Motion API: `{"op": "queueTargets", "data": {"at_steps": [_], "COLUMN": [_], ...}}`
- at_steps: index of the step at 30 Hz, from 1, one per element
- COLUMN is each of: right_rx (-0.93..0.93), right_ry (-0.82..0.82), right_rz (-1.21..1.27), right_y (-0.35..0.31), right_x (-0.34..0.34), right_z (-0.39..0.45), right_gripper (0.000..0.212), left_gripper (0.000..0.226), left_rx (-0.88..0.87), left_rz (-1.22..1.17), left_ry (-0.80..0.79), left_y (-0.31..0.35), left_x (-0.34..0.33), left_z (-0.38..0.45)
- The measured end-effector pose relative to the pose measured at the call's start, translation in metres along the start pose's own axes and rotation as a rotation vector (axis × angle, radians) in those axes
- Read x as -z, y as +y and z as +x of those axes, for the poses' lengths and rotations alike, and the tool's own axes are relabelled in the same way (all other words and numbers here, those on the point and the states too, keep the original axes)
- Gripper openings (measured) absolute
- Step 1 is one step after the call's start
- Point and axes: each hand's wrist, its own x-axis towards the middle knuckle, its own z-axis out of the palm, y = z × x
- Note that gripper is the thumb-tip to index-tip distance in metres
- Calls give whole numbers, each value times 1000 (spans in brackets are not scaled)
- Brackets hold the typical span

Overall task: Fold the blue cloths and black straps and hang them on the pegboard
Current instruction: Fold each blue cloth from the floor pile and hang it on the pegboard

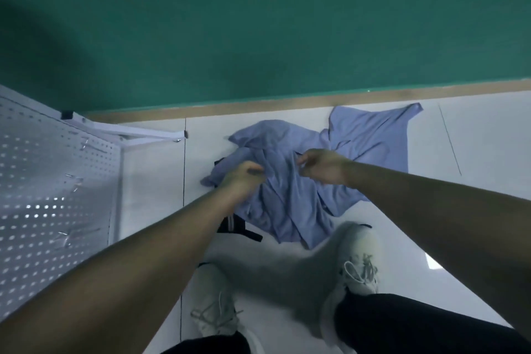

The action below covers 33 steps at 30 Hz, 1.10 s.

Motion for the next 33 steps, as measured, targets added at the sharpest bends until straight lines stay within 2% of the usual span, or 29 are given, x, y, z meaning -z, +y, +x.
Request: {"op": "queueTargets", "data": {"at_steps": [4, 7, 8, 10, 11, 13, 15, 19, 22, 25, 28, 29, 33], "right_rx": [93, 167, 192, 208, 191, 130, 75, -20, -98, -66, 30, 59, 163], "right_ry": [129, 286, 318, 339, 324, 257, 207, 198, 200, 167, 213, 232, 438], "right_rz": [-85, -84, -104, -151, -158, -152, -199, -364, -322, -351, -260, -210, -243], "right_y": [19, 23, 21, 15, 11, 8, 5, 2, 1, -2, 5, 8, 4], "right_x": [-18, -22, -21, -21, -21, -23, -25, -30, -30, -27, -33, -35, -36], "right_z": [31, 51, 57, 66, 70, 80, 88, 99, 101, 94, 90, 90, 85], "right_gripper": [29, 33, 38, 49, 54, 61, 59, 36, 38, 36, 14, 15, 56], "left_gripper": [18, 14, 21, 65, 69, 58, 56, 53, 43, 29, 25, 24, 15], "left_rx": [-15, -120, -152, -165, -178, -266, -347, -313, -262, -226, -232, -254, -508], "left_rz": [-135, -130, -94, 30, 117, 317, 392, 484, 562, 521, 510, 492, 431], "left_ry": [48, 156, 185, 215, 206, 193, 159, 92, 115, 188, 218, 235, 420], "left_y": [-9, 0, 1, -2, -5, -5, -4, -6, -7, 1, 5, 5, 7], "left_x": [-25, -30, -30, -28, -26, -21, -18, -20, -20, -17, -13, -11, -7], "left_z": [37, 52, 58, 75, 83, 89, 97, 113, 117, 117, 113, 113, 101]}}
